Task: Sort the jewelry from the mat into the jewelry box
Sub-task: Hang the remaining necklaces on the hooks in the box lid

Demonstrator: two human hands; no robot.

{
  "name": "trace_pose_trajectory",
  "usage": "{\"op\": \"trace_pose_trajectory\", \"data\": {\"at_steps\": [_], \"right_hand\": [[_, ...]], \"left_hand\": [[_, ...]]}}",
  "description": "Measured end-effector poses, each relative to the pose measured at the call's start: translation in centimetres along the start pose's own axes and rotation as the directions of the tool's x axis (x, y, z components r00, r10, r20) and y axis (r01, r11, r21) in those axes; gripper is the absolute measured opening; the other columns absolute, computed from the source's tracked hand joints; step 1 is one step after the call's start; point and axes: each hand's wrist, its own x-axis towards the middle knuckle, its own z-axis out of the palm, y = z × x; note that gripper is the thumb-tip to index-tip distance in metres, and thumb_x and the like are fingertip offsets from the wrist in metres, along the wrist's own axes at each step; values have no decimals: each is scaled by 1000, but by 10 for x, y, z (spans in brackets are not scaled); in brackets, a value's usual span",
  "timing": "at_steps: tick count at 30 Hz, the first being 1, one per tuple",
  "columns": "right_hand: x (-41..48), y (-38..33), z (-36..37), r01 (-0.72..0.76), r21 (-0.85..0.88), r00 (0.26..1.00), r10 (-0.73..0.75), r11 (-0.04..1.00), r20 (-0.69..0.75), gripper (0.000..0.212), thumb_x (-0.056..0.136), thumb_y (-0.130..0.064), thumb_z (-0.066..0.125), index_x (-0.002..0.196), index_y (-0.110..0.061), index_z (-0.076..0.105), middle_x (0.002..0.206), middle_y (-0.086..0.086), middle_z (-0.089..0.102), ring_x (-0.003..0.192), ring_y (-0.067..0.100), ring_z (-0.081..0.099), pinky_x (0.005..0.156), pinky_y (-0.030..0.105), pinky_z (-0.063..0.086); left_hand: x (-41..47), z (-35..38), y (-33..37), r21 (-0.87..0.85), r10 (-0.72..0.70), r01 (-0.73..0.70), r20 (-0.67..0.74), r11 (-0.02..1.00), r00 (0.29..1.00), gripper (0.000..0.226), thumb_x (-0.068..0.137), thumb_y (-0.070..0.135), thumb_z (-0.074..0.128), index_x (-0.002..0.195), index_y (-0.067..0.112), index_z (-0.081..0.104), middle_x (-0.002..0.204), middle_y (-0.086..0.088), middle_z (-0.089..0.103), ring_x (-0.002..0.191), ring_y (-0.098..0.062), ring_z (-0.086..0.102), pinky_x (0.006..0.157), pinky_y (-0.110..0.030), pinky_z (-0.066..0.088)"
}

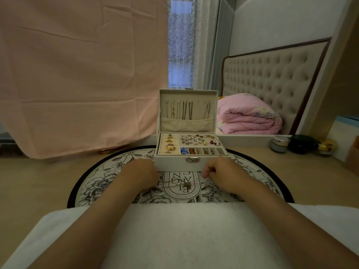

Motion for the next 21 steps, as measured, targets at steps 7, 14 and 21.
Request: {"op": "trace_pose_trajectory", "data": {"at_steps": [7,14,21], "right_hand": [[-5,-11,-5,66,-150,997,-59,986,56,33,88,-8,63,91,-39,75,106,-15,67,97,10,63,84,33,57],[-6,-23,13,267,-15,963,-266,964,38,30,96,-36,62,124,-29,69,117,-4,61,107,14,56,95,34,48],[-6,-21,25,310,41,950,-309,950,-40,9,96,-25,63,97,-21,70,98,-5,58,89,12,56,81,28,48]], "left_hand": [[-9,-10,10,184,103,-77,-136,980,985,32,87,15,64,118,19,63,103,0,60,95,-20,59,85,-32,53],[-9,7,28,-83,459,-462,-45,883,887,28,92,27,64,119,31,70,112,6,61,103,-14,58,91,-28,49],[-1,22,21,-235,464,-498,-188,835,866,13,96,28,60,103,23,71,102,8,65,92,-8,58,86,-25,50]]}}
